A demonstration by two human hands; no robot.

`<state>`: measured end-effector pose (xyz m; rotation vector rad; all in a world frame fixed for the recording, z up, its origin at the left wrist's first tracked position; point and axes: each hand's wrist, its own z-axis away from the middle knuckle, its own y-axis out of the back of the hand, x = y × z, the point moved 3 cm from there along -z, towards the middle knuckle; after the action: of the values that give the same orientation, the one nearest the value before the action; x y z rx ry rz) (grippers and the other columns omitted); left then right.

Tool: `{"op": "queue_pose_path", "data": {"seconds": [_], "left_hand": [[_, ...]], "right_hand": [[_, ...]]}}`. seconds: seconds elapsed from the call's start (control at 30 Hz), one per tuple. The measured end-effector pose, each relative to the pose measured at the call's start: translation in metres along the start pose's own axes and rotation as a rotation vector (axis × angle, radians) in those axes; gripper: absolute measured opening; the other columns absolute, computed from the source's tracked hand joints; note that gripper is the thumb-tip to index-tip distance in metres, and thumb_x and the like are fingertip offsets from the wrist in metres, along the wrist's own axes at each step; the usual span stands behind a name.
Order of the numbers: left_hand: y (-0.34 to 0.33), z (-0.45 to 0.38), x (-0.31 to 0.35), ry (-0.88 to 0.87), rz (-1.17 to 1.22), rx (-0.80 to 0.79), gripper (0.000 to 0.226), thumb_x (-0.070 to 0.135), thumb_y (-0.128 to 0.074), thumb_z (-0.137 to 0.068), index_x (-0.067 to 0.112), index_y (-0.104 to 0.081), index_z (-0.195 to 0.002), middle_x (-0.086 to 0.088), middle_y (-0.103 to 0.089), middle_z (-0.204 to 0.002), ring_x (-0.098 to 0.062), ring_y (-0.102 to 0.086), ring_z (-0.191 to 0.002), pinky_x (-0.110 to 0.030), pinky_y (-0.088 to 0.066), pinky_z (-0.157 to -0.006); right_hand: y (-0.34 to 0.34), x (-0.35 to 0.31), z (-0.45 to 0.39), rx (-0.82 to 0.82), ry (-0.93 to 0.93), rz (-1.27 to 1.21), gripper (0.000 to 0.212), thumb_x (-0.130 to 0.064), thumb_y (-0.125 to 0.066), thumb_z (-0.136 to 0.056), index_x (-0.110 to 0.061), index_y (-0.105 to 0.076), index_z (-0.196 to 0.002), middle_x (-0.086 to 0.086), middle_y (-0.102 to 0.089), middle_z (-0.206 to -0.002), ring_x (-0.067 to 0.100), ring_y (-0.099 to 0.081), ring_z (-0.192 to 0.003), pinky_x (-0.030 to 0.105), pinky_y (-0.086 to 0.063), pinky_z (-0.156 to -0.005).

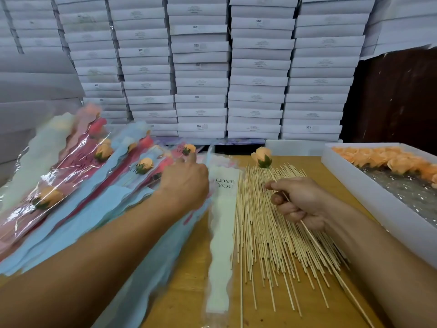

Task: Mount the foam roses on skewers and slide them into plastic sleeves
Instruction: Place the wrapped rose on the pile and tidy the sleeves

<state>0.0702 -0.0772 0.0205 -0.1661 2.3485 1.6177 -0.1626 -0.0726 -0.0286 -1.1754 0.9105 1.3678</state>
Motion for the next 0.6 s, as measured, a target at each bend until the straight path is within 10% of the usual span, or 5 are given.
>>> {"op": "queue_pose_path", "data": {"seconds": [0.23, 0.43, 0.6], "left_hand": [[0.028, 0.048, 0.072, -0.142, 0.081, 0.033, 0.025, 0.018, -0.045, -0.095, 0.015, -0.066, -0.109, -0.017, -0.019, -0.159, -0.037, -0.038, -0.132, -0.041, -0.04, -0.067], [0.028, 0.068, 0.1, -0.219, 0.2, -0.115, 0.033, 0.02, -0.038, -0.102, 0.004, -0.056, -0.125, -0.025, -0.002, -0.163, -0.04, -0.022, -0.144, -0.048, -0.049, -0.093], [0.017, 0.065, 0.09, -0.112, 0.511, -0.207, 0.052, 0.057, -0.027, -0.102, 0.014, -0.053, -0.112, -0.023, -0.041, -0.14, -0.037, -0.049, -0.122, -0.046, -0.044, -0.096]], "right_hand": [[-0.009, -0.007, 0.006, 0.018, 0.152, -0.038, 0.073, -0.049, -0.089, -0.05, -0.011, -0.067, -0.107, 0.017, -0.077, -0.092, 0.004, -0.024, -0.034, 0.016, -0.021, -0.027], [-0.002, -0.002, 0.001, 0.226, 0.168, -0.054, 0.049, -0.007, -0.08, -0.081, -0.01, -0.055, -0.123, 0.007, -0.073, -0.072, 0.004, -0.027, -0.033, 0.016, -0.021, -0.029], [0.003, -0.002, -0.003, 0.222, 0.144, -0.04, 0.044, 0.005, -0.075, -0.083, -0.003, -0.055, -0.121, 0.002, -0.06, -0.061, 0.003, -0.028, -0.032, 0.016, -0.02, -0.029]]}}
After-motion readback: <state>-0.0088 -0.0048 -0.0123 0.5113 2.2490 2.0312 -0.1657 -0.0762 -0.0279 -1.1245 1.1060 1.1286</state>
